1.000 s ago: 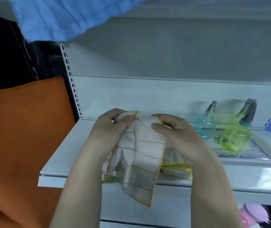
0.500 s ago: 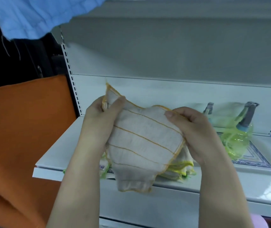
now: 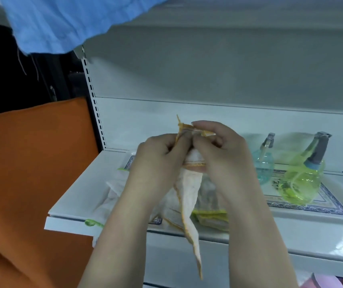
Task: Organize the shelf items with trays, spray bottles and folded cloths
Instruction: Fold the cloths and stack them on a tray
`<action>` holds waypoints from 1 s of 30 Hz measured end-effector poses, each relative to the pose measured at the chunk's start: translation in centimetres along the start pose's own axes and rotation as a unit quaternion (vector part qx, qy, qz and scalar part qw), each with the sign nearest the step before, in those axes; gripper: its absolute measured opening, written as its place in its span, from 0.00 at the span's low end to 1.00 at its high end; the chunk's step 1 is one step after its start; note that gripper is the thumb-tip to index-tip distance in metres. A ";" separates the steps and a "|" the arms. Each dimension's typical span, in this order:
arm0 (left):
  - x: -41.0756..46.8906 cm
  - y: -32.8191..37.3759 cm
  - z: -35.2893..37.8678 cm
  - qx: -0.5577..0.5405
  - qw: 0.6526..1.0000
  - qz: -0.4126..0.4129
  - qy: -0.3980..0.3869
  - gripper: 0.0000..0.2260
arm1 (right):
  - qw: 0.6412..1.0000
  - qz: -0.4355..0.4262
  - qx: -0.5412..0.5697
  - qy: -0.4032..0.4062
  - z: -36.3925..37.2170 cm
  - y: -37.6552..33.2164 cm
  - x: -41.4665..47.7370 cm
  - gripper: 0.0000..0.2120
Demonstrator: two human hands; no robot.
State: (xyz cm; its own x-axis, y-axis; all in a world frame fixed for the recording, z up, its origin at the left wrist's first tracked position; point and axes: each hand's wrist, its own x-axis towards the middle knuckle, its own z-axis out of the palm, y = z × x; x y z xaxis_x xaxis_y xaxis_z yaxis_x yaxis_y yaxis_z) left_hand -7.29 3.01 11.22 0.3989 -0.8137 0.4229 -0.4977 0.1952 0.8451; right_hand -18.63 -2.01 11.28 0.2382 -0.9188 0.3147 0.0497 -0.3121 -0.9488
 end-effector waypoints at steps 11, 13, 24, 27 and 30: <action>0.8 -2.6 -5.3 -0.102 0.983 -0.018 -0.150 0.05 | 0.990 0.046 0.111 0.067 5.7 -1.8 -0.5 0.11; 0.9 -3.5 -6.3 -0.097 0.987 -0.006 -0.125 0.05 | 0.991 0.049 0.114 0.059 6.8 -2.0 -0.8 0.12; 4.4 -5.0 -10.6 -0.389 0.902 -0.179 -0.048 0.14 | 0.988 0.140 0.069 0.012 10.0 1.7 -2.7 0.15; 5.8 -5.3 -10.8 -0.343 0.914 -0.197 -0.092 0.15 | 0.958 0.161 0.235 0.008 10.8 2.5 -3.2 0.10; 6.8 -6.3 -10.6 -0.324 0.908 -0.235 -0.125 0.18 | 0.960 0.129 0.244 0.050 11.1 2.8 -3.2 0.06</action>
State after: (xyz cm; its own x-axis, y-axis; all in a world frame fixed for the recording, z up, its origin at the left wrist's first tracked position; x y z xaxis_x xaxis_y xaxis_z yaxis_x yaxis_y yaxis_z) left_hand 6.71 2.01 12.19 0.2219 -0.9736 -0.0528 0.2713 0.0096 0.9624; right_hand -8.51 2.74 7.28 0.2096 -0.9767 0.0458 0.4565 0.0563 -0.8880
